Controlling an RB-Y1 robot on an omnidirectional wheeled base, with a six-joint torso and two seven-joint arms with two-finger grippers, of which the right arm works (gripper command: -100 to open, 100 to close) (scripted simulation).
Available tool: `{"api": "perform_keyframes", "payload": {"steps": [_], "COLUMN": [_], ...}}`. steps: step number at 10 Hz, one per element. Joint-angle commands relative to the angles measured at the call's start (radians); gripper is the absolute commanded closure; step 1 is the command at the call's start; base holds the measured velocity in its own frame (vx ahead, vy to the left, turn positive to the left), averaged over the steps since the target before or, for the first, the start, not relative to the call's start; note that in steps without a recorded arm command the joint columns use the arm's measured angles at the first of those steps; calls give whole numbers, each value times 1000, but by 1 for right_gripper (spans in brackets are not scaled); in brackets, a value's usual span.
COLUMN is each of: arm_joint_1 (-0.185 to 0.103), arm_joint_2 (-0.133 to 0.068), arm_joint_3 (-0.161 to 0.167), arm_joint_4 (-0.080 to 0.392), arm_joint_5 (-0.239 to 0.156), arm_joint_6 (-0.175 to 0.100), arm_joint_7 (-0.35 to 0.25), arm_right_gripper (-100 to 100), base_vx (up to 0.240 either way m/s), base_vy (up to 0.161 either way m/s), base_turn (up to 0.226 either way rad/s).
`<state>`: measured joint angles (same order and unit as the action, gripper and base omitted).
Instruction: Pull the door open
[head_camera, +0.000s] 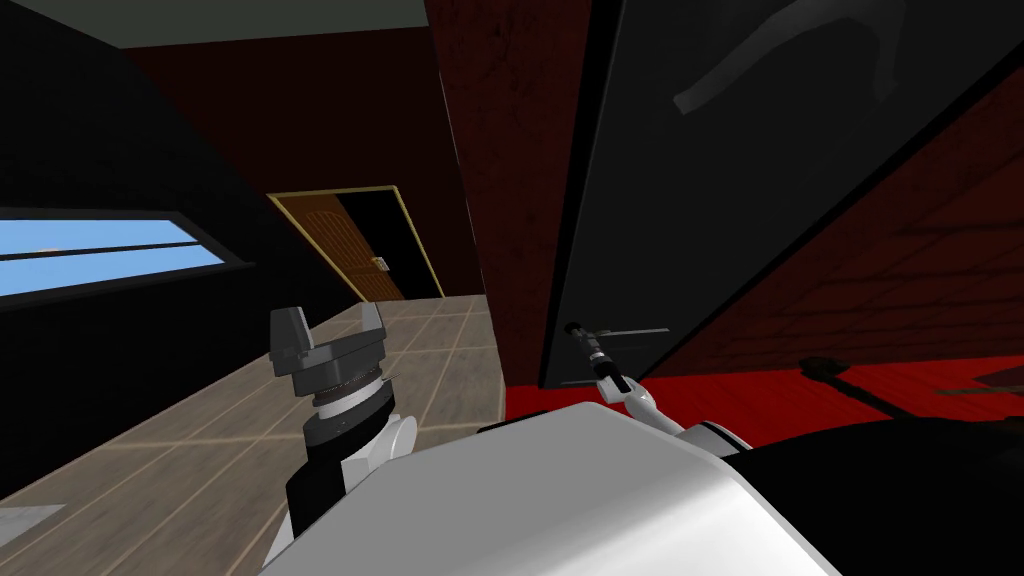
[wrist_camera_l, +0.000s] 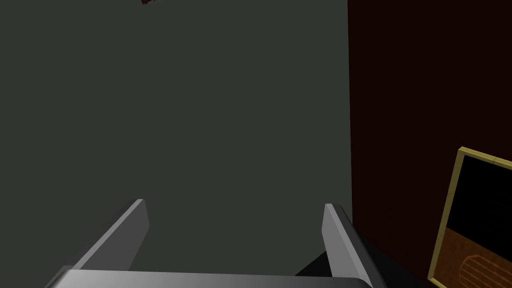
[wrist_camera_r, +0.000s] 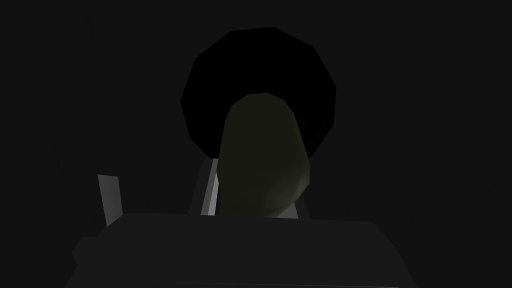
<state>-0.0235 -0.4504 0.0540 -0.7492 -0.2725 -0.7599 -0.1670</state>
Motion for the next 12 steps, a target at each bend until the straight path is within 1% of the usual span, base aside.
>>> {"api": "perform_keyframes", "payload": {"steps": [1,4,6,12], "arm_joint_1": [1,1,21,82], "arm_joint_2": [0,0,-21,-90], "arm_joint_3": [1,1,26,102], "arm_joint_4": [0,0,-8,-37], "arm_joint_5": [1,1,5,18], "arm_joint_6": [0,0,-20,-87], "arm_joint_7": [2,2,-22,-93], "arm_right_gripper": [100,100,100,100], "base_vx": [-22,-7,-158,-209], "base_vy": [-3,0,-45,-70], "base_turn": [7,1,118,116]}}
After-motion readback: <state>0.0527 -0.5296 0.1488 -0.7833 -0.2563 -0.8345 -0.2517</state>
